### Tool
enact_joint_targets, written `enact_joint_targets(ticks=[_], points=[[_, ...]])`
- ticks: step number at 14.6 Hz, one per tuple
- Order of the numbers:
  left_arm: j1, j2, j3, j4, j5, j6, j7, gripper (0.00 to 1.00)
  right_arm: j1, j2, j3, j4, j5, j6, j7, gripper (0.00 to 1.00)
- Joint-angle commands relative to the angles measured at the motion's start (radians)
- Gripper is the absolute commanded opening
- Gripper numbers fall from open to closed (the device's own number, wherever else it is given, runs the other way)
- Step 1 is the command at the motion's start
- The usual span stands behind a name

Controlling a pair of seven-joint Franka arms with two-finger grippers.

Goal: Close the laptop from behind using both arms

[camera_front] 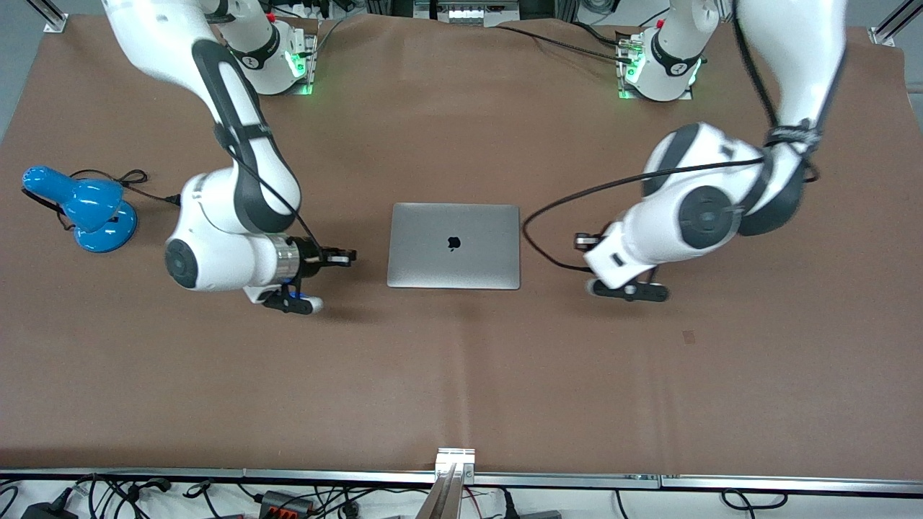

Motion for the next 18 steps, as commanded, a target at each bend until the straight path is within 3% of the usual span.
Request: enact_joint_targets(ticks=[1,4,5,6,7,8,11,14,16,18], points=[[0.042,-0.115,0.049,-0.011,-0.028,-0.104,0.121,0.03,-0.004,-0.104,-0.028,0.039,-0.165,-0.118,0.041,0.0],[0.03,-0.214,0.145,-0.008,-0.027,-0.215,0.133,0.13,-0.011,-0.187,-0.036,0.046,-0.281,-0.192,0.031,0.0],[0.03,-0.234,0.183,-0.008,-0.028,-0.235,0.156,0.21,-0.011,-0.205,-0.037,0.047,-0.314,-0.203,0.023,0.1],[0.03,-0.246,0.215,-0.008,-0.03,-0.253,0.203,0.36,-0.011,-0.225,-0.037,0.053,-0.338,-0.203,0.017,0.56],[0.031,-0.248,0.24,-0.009,-0.033,-0.261,0.257,0.67,-0.011,-0.235,-0.042,0.07,-0.351,-0.21,0.018,1.0],[0.027,-0.248,0.251,-0.008,-0.022,-0.258,0.291,1.0,-0.014,-0.235,-0.054,0.093,-0.349,-0.241,0.02,1.0],[0.031,-0.275,0.26,-0.003,-0.03,-0.26,0.285,1.0,-0.021,-0.229,-0.109,0.214,-0.339,-0.377,0.012,1.0],[0.031,-0.313,0.315,-0.02,-0.008,-0.26,0.29,1.0,-0.03,-0.229,-0.129,0.276,-0.375,-0.381,0.012,1.0],[0.031,-0.362,0.338,-0.09,-0.008,-0.228,0.299,1.0,-0.05,-0.23,-0.161,0.3,-0.406,-0.356,-0.023,1.0],[0.036,-0.457,0.338,-0.237,-0.007,-0.142,0.285,1.0,-0.153,-0.229,-0.11,0.322,-0.4,-0.303,-0.139,1.0]])
